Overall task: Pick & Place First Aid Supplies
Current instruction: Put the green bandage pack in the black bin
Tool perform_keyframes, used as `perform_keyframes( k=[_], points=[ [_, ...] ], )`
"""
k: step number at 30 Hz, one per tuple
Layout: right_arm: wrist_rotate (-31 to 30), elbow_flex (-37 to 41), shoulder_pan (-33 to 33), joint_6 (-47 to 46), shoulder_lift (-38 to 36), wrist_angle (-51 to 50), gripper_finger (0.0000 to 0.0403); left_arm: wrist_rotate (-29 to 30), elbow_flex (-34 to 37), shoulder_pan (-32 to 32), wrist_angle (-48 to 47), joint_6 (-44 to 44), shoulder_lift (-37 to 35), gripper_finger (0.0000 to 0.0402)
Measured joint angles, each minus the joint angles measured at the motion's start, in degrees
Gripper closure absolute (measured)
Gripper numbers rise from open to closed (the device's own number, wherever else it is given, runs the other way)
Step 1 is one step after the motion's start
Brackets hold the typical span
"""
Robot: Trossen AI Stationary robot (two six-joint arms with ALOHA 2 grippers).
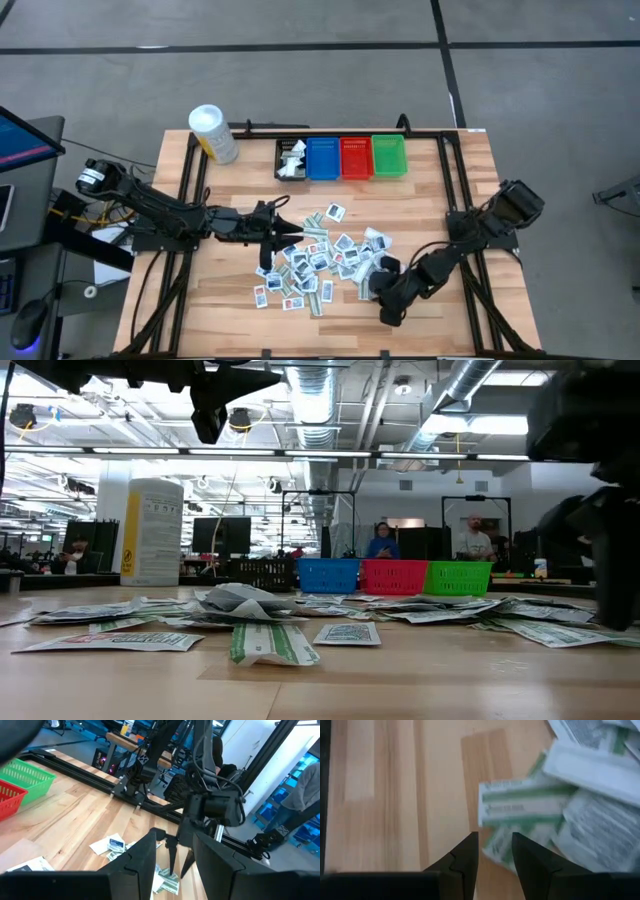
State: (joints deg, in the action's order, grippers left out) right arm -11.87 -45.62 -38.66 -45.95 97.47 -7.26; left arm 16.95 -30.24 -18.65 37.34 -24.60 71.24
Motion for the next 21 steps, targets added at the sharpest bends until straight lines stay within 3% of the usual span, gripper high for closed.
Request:
perform_keyframes(
  k=[6, 21],
  points=[
    [-1.30, -4.32, 0.96, -3.96, 3.08, -4.88, 0.0290, -0.11, 0.00, 0.01, 0.00, -0.04, 0.00, 0.0270],
    [-3.15, -7.66, 1.71, -7.98, 0.88, -14.62, 0.0290, -0.94, 0.00, -0.22, 0.00, -1.38, 0.02, 0.0270]
  ],
)
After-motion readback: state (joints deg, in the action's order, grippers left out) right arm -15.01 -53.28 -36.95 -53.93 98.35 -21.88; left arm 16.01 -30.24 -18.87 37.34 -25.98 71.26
